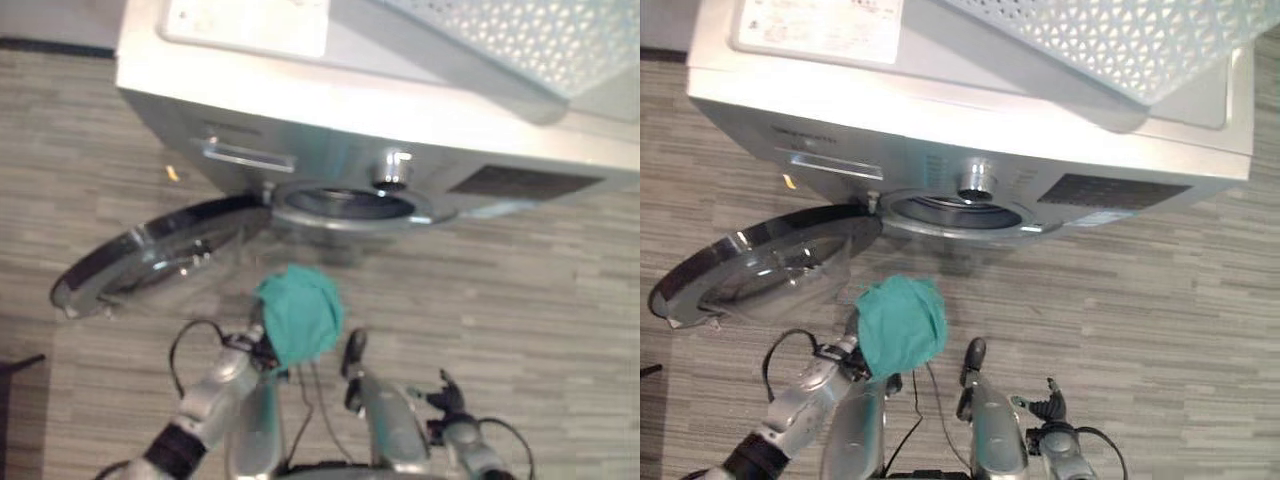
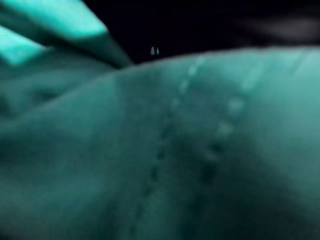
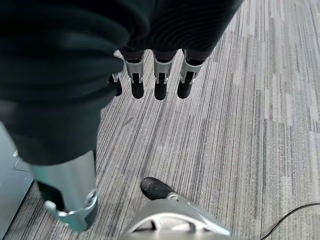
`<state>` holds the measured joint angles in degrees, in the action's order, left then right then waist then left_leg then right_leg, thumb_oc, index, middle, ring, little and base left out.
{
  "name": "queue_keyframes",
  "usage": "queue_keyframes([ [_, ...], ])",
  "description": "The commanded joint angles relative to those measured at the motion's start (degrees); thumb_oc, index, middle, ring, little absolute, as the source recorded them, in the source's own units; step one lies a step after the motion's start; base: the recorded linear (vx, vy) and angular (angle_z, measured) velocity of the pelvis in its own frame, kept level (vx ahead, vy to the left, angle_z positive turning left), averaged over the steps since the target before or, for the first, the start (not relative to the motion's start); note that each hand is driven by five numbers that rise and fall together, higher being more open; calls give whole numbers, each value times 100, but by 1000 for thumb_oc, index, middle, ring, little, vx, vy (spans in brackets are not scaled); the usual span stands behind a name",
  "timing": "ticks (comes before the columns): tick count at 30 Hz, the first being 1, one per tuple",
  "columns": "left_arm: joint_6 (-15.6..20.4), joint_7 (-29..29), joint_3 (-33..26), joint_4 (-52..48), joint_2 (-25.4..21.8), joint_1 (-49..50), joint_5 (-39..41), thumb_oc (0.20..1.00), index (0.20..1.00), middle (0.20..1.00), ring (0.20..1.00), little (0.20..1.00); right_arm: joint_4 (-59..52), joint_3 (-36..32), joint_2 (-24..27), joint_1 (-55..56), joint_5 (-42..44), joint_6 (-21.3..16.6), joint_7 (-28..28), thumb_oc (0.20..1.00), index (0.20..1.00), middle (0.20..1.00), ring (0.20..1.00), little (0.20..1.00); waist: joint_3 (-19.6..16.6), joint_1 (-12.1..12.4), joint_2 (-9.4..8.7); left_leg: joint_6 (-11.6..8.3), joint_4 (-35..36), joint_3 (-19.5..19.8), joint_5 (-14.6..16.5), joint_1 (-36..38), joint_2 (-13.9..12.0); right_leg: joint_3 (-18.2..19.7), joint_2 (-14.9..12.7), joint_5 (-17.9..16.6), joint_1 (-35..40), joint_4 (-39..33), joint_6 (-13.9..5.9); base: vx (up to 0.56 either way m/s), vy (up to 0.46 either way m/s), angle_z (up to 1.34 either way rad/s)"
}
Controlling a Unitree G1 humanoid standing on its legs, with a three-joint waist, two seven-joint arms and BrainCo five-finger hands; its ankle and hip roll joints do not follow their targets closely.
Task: Grab the laundry basket,head to the washer,open it,put in the laundry and shut it.
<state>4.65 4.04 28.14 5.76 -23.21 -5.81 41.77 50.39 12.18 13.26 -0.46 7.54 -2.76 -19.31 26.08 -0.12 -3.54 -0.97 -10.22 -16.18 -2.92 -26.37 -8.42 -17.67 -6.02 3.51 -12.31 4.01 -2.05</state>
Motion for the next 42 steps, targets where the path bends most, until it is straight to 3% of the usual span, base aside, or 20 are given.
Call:
queue_keyframes([
  [1,448,162,217,-146,308,85,-71,200,200,200,200,200,-18,133,73,209,272,5,-240,1000,1000,1000,1000,1000,-335,-41,80,40,180,-481,-127,-334,-55,-303,-178,1054,-407,1286,309,-16,-18,-3],
  [7,561,382,392,339,677,-582,-58,200,200,200,200,200,-72,229,-2,51,392,-64,-361,1000,1000,1000,1000,1000,-322,-92,-26,7,277,-499,-207,-537,-50,-318,-151,966,-565,1144,280,-2,-5,0],
  [10,675,667,420,847,967,-1126,-1,200,200,200,200,200,-185,324,-17,-16,483,-136,-419,1000,1000,1000,1000,1000,-262,-196,-164,-7,284,-507,-236,-637,-88,-329,-125,894,-726,1153,275,-32,-37,0],
  [20,1159,1406,-201,1581,1487,-2345,153,200,200,200,200,200,-588,478,-79,-95,678,-334,-491,1000,1000,1000,1000,1000,-119,-381,-472,16,496,-523,-357,-851,-69,-239,-92,619,-1093,1038,137,-16,-4,-8],
  [32,1265,1596,-375,2366,1896,-3122,453,200,200,200,200,200,-1055,558,-60,-266,828,-441,-486,1000,1000,1000,1000,1000,-79,-595,-731,81,577,-548,-259,-958,20,-21,-104,327,-1194,755,-42,2,37,-14],
  [36,1406,1770,-557,2402,1962,-3382,555,200,200,200,200,200,-1132,613,-86,-302,878,-469,-472,1000,1000,1000,1000,1000,-62,-659,-808,99,528,-528,-177,-1024,57,33,-95,275,-1190,622,-69,24,30,-9],
  [42,1696,1829,-804,1676,1929,-3522,769,200,200,200,200,200,-1289,579,-97,-188,822,-474,-432,1000,1000,1000,1000,1000,-82,-717,-865,120,600,-579,-118,-1147,125,90,-123,69,-1213,359,-201,11,19,-7],
])
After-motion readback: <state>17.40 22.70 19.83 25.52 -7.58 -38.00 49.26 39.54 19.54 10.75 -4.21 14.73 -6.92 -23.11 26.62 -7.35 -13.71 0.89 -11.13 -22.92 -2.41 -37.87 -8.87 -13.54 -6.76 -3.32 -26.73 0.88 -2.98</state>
